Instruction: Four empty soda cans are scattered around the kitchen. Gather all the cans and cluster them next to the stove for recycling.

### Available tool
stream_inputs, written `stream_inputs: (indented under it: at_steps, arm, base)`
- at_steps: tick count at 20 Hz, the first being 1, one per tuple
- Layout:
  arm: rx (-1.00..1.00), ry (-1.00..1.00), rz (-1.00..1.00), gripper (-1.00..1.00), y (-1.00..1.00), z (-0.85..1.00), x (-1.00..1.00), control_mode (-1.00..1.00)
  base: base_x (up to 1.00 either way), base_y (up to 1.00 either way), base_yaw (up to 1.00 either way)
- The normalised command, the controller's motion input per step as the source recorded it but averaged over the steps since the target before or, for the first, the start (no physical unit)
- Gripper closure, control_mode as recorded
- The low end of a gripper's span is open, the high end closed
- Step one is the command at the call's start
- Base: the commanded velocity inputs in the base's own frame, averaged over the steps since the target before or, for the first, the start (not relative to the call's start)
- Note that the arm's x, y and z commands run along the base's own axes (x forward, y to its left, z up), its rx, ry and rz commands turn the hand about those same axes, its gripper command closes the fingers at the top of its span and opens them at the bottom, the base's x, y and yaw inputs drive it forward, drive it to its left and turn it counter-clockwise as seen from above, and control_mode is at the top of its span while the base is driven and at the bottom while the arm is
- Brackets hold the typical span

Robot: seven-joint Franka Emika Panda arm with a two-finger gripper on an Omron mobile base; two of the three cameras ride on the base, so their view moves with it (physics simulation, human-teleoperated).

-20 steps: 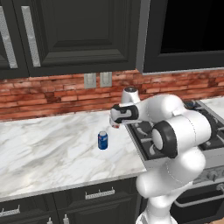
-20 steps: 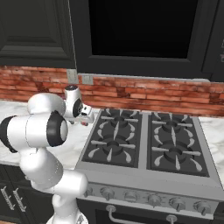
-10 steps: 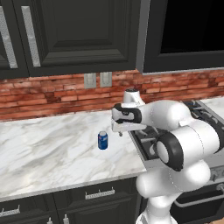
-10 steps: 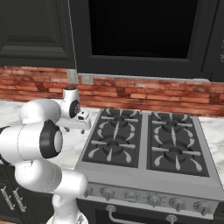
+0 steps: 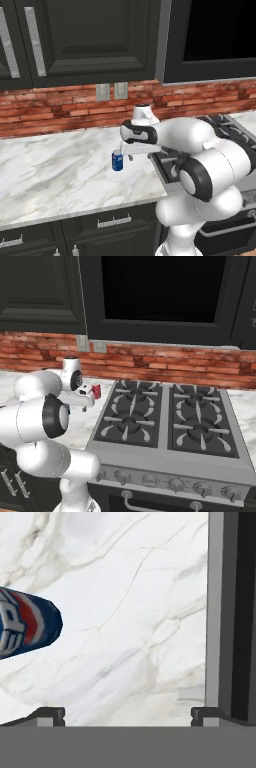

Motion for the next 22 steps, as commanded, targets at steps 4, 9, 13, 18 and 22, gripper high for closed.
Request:
stream_inputs:
  at_steps: [4, 9, 13, 18, 22]
  arm:
    - [0.0, 0.0, 0.0, -1.0, 0.48, 0.0, -0.02, -1.0]
    - [0.0, 0.0, 0.0, -1.0, 0.41, 0.0, 0.0, -1.0]
    - [0.0, 0.0, 0.0, -1.0, 0.19, 0.0, 0.07, -1.0]
    - [0.0, 0.0, 0.0, -1.0, 0.22, 0.0, 0.21, -1.0]
    - [0.0, 0.0, 0.0, -1.0, 0.23, 0.0, 0.2, -1.0]
  base:
    - [0.0, 0.0, 0.0]
    - [0.0, 0.0, 0.0]
    - [0.0, 0.0, 0.0]
    - [0.0, 0.0, 0.0]
    - [0.0, 0.0, 0.0]
